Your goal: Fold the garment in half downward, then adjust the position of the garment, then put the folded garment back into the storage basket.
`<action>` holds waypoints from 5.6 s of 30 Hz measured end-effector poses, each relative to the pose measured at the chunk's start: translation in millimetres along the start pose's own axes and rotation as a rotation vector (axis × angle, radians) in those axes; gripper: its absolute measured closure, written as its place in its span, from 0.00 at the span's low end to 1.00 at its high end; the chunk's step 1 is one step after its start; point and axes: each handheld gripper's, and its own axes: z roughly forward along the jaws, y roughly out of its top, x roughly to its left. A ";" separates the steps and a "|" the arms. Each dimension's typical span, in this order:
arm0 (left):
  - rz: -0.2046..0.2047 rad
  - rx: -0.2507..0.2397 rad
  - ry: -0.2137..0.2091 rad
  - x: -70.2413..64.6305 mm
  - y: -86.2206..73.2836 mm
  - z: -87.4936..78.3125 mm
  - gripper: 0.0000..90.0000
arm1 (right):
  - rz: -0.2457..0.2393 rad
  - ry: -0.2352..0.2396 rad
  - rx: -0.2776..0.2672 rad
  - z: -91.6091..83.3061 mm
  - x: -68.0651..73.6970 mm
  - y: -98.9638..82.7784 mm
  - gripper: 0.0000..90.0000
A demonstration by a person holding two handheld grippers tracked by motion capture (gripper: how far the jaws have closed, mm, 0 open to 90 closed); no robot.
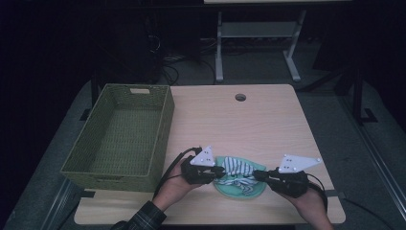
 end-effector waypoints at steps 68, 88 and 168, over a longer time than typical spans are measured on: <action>-0.081 0.171 0.037 35.8 24.6 59.6 0.94 | 0.075 -0.040 0.183 48.5 -38.9 -24.5 1.00; -0.050 0.209 0.060 35.7 7.5 69.5 0.99 | 0.069 -0.052 0.231 54.7 -35.8 -32.9 1.00; -0.066 0.256 0.061 6.6 -5.8 51.5 0.99 | 0.099 -0.015 0.267 46.3 -47.4 -27.7 1.00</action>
